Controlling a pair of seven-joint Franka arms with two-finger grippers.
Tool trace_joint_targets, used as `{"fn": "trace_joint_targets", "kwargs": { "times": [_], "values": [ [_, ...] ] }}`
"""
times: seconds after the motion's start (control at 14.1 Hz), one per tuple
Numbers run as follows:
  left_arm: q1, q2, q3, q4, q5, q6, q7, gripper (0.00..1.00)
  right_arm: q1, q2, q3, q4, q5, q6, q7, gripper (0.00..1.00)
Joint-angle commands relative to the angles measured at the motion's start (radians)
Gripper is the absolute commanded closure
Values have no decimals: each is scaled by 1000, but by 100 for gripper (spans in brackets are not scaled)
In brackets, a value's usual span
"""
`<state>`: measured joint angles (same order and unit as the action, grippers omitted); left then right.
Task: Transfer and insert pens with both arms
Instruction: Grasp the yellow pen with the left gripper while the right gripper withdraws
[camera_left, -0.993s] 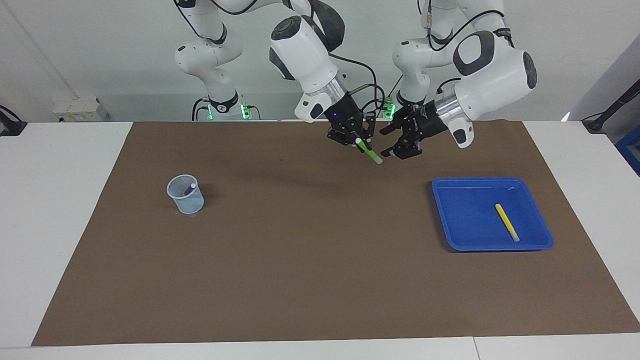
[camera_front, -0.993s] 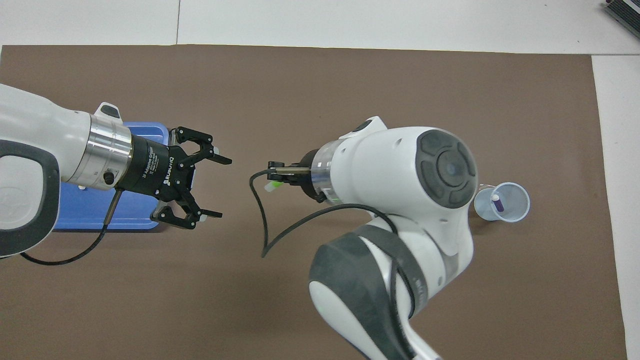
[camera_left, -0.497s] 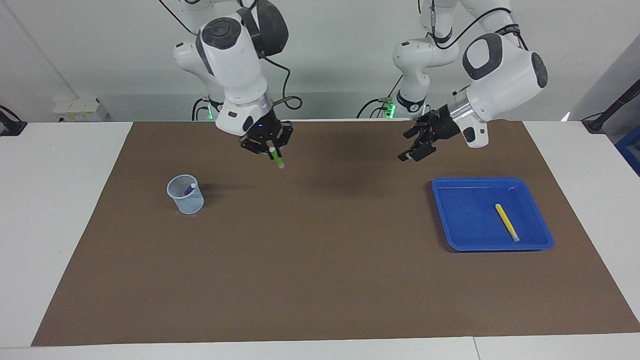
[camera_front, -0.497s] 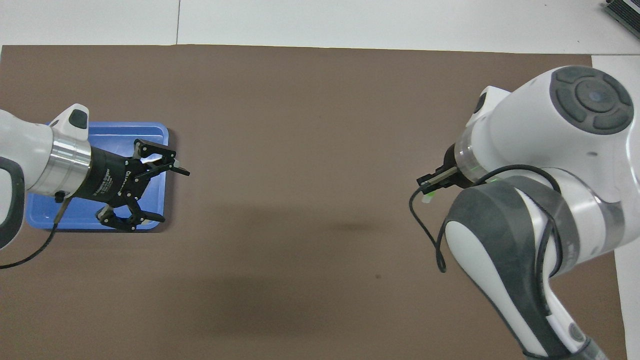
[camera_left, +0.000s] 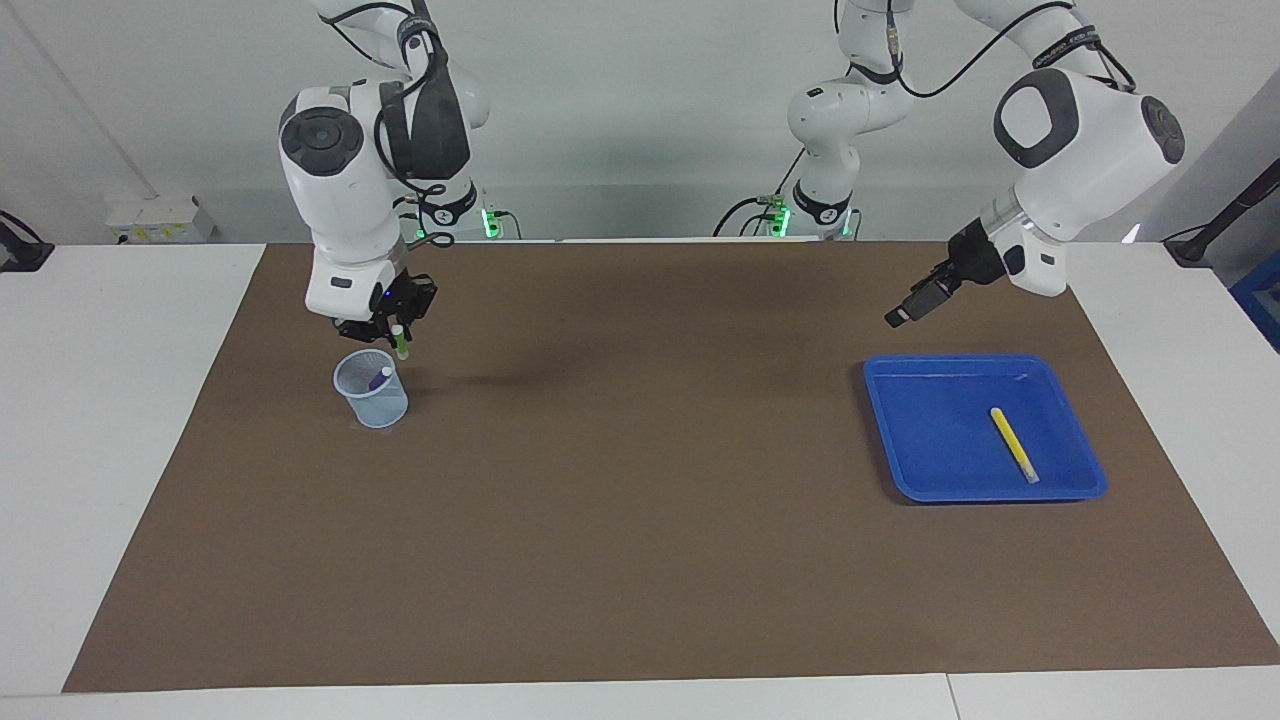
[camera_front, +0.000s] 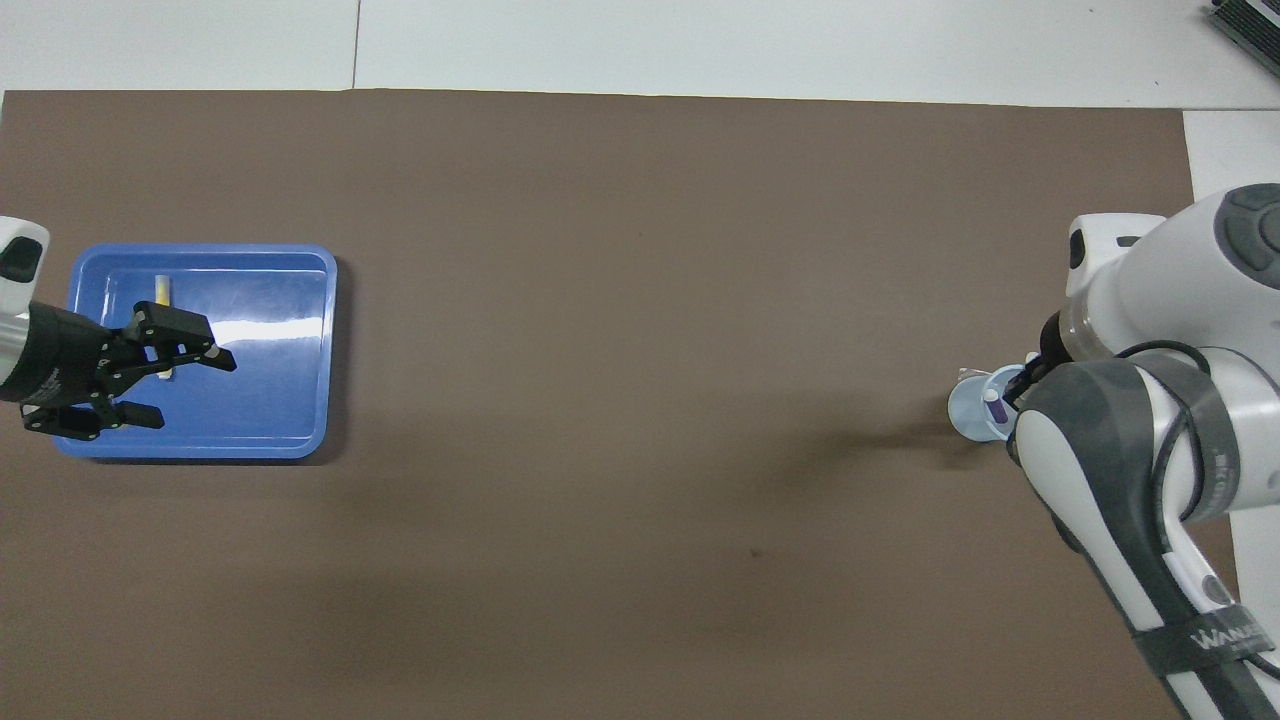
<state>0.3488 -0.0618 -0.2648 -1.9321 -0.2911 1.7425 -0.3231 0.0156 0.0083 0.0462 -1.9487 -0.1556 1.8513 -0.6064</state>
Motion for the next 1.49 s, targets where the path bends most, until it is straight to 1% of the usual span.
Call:
{"fn": "trace_joint_targets", "kwargs": {
  "times": [0.0,0.14,0.21,0.28,0.35,0.5,0.57,0.78,0.92,1.13,1.28,1.42],
  "values": [
    [39,-4,-10,-33,93,98,169,3,-36,-36,15,-70,-32,57,-64,91],
    [47,19,-8,-41,157,164,225,5,-49,-36,15,-134,-32,132,-62,91],
    [67,29,-8,-48,176,199,255,9,-63,-39,15,-169,-30,178,-65,89],
    [79,40,-8,-56,181,234,307,9,-72,-39,17,-174,-30,183,-67,78],
    [94,57,-8,-60,182,268,358,10,-71,-39,17,-174,-32,183,-65,54],
    [121,105,-8,-79,205,369,436,12,-66,-39,18,-171,-27,183,-59,16],
    [133,131,-8,-80,225,412,461,13,-65,-37,18,-165,-22,181,-56,0],
    [144,210,-8,-76,250,512,495,14,-60,-37,24,-145,-7,177,-55,0],
    [144,266,-8,-71,250,575,515,15,-59,-37,27,-127,80,178,-52,0],
    [144,341,-8,-48,250,644,547,16,-59,-34,46,-124,218,192,14,0],
    [142,387,-8,-25,251,676,555,17,-59,-30,66,-110,251,195,65,0],
    [142,407,-8,-22,279,699,555,18,-59,-27,84,-105,280,197,120,0]
  ]
}}
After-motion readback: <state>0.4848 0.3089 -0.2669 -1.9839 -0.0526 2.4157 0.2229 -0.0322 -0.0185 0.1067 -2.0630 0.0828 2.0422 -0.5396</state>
